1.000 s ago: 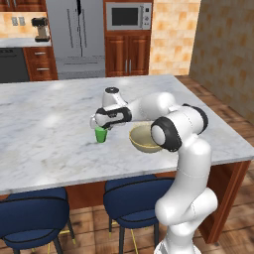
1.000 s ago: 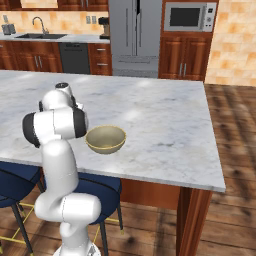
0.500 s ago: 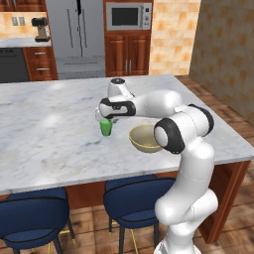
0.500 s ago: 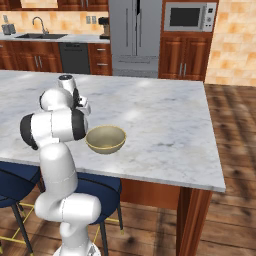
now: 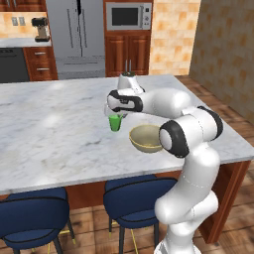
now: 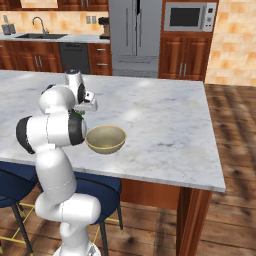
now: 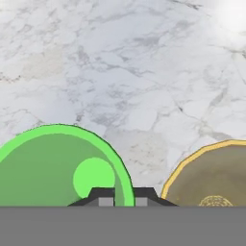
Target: Place the cup inside the bowl on the dining table and move the bowl to any counter.
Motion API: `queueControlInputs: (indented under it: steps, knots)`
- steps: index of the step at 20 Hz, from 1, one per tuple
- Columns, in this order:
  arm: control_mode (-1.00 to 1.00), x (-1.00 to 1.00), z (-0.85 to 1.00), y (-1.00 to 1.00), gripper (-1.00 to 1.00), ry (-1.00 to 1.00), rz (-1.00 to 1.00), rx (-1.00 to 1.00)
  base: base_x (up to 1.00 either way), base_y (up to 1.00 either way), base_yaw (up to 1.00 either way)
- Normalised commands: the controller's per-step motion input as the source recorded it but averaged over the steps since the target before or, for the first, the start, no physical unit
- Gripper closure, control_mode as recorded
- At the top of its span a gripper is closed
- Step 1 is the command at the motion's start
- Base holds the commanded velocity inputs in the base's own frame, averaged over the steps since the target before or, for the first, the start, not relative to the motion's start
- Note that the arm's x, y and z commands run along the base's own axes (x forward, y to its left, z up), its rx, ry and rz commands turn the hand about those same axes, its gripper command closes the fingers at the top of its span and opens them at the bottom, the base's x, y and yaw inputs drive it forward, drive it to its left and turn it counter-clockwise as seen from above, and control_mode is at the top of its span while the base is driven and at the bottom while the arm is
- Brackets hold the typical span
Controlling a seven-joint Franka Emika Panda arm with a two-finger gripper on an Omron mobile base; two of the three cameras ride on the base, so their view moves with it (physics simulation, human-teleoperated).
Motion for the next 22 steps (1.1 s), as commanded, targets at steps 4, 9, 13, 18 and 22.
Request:
queueControlInputs:
  steps: [4, 9, 13, 18, 22]
  knots:
    - [-1.0, -0.29, 0.38, -0.25, 1.0, 0.0, 0.0, 0.0, 0.0, 0.0, 0.0]
    - [-1.0, -0.41, 0.23, -0.23, 1.0, 0.0, 0.0, 0.0, 0.0, 0.0, 0.0]
    - [-1.0, -0.33, 0.02, -0.19, 1.0, 0.0, 0.0, 0.0, 0.0, 0.0, 0.0]
    - [-1.0, -0.27, 0.0, -0.26, 1.0, 0.0, 0.0, 0.0, 0.0, 0.0, 0.0]
    - [-1.0, -0.12, 0.0, -0.43, 1.0, 0.02, -0.02, 0.0, 0.0, 0.0, 0.0]
